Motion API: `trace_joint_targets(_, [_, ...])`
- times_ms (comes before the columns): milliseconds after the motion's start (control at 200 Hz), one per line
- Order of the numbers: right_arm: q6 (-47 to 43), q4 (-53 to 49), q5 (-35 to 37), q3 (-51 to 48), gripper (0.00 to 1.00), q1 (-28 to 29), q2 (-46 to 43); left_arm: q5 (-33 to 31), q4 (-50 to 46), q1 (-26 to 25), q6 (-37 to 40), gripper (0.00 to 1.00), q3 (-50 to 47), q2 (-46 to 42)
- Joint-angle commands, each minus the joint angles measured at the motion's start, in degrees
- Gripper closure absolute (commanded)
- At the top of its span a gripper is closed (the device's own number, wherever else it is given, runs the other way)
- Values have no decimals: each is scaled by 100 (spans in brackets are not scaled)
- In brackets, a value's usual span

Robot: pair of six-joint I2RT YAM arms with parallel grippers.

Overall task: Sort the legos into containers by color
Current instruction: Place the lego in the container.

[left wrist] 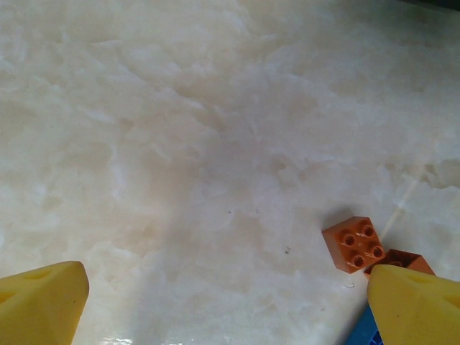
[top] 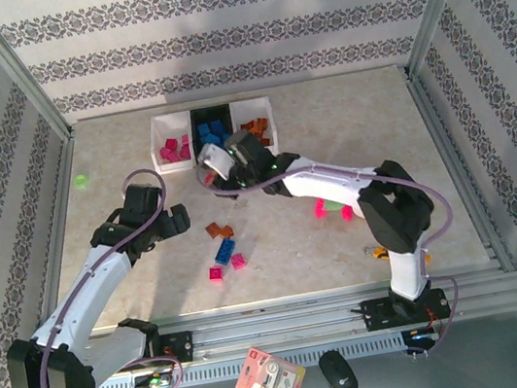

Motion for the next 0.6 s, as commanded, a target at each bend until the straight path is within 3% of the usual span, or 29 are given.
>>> trace_joint_targets(0, [858,508,584,777,82,-99,684,93,124,56,-185,1,-117,-173])
trace_joint_targets(235, [1904,668,620,2920,79,-236,2424,180,58,88,-183,1,-225,-339])
trace_joint_targets(440, [2259,393,693,4624,78,-343,3667,355,30,99,-218,1,-251,-373])
trace_joint_targets(500, [2252,125,609,5171,73,-360,4014,427,26,99,-267,1,-255,-355])
trace_joint_targets(595, [2090,-266,484,5860,54,-367,4341,537,37,98,-251,1,-279,-359])
